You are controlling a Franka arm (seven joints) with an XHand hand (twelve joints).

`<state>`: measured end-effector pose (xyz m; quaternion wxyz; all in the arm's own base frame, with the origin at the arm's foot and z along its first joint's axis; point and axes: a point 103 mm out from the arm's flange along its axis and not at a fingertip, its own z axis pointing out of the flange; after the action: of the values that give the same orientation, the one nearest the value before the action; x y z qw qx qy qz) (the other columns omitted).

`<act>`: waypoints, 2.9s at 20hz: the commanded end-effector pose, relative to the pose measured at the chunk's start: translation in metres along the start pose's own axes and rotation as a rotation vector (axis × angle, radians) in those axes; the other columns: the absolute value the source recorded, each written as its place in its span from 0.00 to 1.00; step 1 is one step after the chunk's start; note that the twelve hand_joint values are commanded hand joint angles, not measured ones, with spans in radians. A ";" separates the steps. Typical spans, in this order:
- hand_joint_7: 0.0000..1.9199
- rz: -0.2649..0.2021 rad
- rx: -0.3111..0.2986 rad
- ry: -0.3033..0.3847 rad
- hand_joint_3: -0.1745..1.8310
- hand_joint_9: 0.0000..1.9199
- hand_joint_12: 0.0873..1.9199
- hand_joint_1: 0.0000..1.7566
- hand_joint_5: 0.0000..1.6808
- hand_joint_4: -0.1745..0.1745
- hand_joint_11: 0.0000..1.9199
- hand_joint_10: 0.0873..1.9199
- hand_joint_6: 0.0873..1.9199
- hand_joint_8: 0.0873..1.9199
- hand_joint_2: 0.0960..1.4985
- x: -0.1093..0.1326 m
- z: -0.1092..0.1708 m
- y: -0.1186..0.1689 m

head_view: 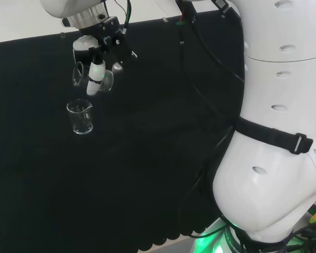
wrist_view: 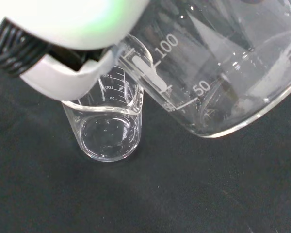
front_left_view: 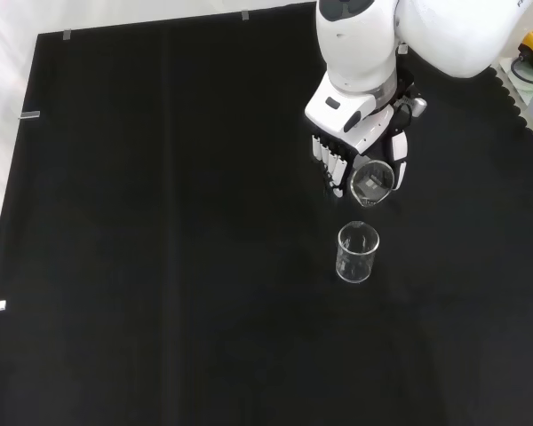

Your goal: Place the beaker back on the table.

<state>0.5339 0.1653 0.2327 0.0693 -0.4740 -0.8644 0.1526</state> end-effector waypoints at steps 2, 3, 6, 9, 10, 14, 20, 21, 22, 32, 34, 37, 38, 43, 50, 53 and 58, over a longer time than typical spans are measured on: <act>0.88 -0.005 -0.038 0.022 0.43 0.86 0.37 0.68 0.77 0.27 0.66 0.00 0.30 0.00 0.38 -0.004 0.004 0.000; 0.88 -0.007 -0.049 0.031 0.43 0.86 0.37 0.68 0.77 0.27 0.66 0.00 0.30 0.00 0.38 -0.005 0.004 0.000; 0.88 -0.021 -0.091 0.073 0.43 0.86 0.37 0.68 0.77 0.27 0.66 0.00 0.30 0.00 0.38 -0.010 0.007 -0.001; 0.88 -0.023 -0.142 0.119 0.43 0.86 0.37 0.68 0.77 0.27 0.66 0.00 0.30 0.00 0.38 -0.016 0.009 -0.003; 0.88 -0.023 -0.155 0.132 0.43 0.86 0.37 0.68 0.77 0.27 0.66 0.00 0.30 0.00 0.38 -0.019 0.010 -0.003; 0.88 -0.018 -0.192 0.162 0.43 0.86 0.37 0.68 0.77 0.28 0.66 0.00 0.30 0.00 0.39 -0.029 0.014 -0.006; 0.88 -0.019 -0.236 0.225 0.43 0.86 0.37 0.68 0.77 0.28 0.66 0.00 0.31 0.00 0.39 -0.041 0.028 -0.008; 0.88 -0.017 -0.241 0.238 0.43 0.86 0.37 0.68 0.77 0.28 0.66 0.00 0.31 0.00 0.39 -0.043 0.031 -0.008; 0.88 -0.014 -0.247 0.252 0.43 0.86 0.37 0.68 0.76 0.28 0.66 0.00 0.31 0.00 0.39 -0.045 0.034 -0.009; 0.88 0.016 -0.330 0.388 0.43 0.86 0.37 0.68 0.76 0.28 0.66 0.00 0.31 0.00 0.39 -0.062 0.063 -0.012; 0.88 0.022 -0.347 0.405 0.43 0.86 0.37 0.68 0.76 0.28 0.66 0.00 0.31 0.00 0.39 -0.064 0.068 -0.012; 0.88 0.028 -0.367 0.427 0.43 0.86 0.37 0.68 0.76 0.28 0.66 0.00 0.31 0.00 0.39 -0.067 0.075 -0.011; 0.88 0.030 -0.375 0.436 0.43 0.86 0.37 0.68 0.76 0.28 0.66 0.00 0.31 0.00 0.39 -0.067 0.077 -0.010; 0.88 0.043 -0.412 0.478 0.43 0.85 0.37 0.68 0.76 0.29 0.66 0.00 0.31 0.00 0.39 -0.071 0.089 -0.007; 0.88 0.054 -0.449 0.500 0.43 0.85 0.37 0.67 0.76 0.29 0.66 0.00 0.31 0.00 0.39 -0.072 0.106 -0.002; 0.88 0.051 -0.467 0.512 0.43 0.85 0.37 0.67 0.76 0.29 0.66 0.00 0.31 0.00 0.39 -0.071 0.112 0.003; 0.88 0.053 -0.501 0.540 0.43 0.85 0.37 0.67 0.76 0.29 0.65 0.00 0.31 0.00 0.39 -0.066 0.124 0.011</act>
<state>0.5456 0.0871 0.1265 0.1707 -0.5207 -0.8175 -0.1773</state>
